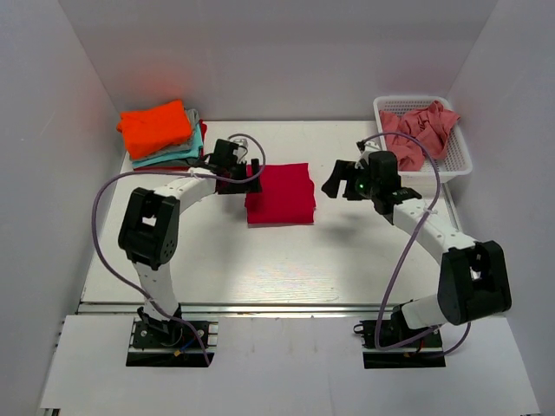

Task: Fold and stack the t-shirts
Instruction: Put the neatly folded tshirt into the corner of the board with the left arm

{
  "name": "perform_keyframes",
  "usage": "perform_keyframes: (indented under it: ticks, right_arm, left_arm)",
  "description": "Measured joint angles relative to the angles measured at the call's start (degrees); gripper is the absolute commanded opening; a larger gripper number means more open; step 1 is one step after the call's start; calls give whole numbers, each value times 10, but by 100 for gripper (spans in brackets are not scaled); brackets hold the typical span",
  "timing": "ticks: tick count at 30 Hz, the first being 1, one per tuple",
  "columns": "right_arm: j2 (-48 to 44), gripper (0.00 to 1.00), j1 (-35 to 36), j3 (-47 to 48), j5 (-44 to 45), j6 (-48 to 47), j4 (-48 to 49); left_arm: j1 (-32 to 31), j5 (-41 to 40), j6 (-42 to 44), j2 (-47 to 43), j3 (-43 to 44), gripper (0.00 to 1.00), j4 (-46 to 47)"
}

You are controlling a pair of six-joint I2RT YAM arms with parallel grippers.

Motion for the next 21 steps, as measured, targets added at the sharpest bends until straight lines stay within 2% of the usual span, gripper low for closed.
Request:
perform_keyframes:
  ticks: [8, 13, 19, 20, 21]
  right_arm:
    - [-72, 91, -1, -37, 80, -4, -35]
    - [-116, 91, -1, -67, 130, -4, -40]
    - [-152, 91, -1, -89, 186, -1, -43]
    - [-161, 91, -1, -94, 198, 1, -42]
    - [-169, 91, -1, -101, 209, 2, -43]
  left_arm:
    - [-15, -7, -9, 56, 6, 100, 0]
    - [-21, -10, -10, 73, 17, 83, 21]
    - [-28, 17, 2, 75, -10, 82, 98]
    - [-30, 21, 4, 73, -18, 70, 115]
    - [-33, 26, 3, 73, -24, 66, 129]
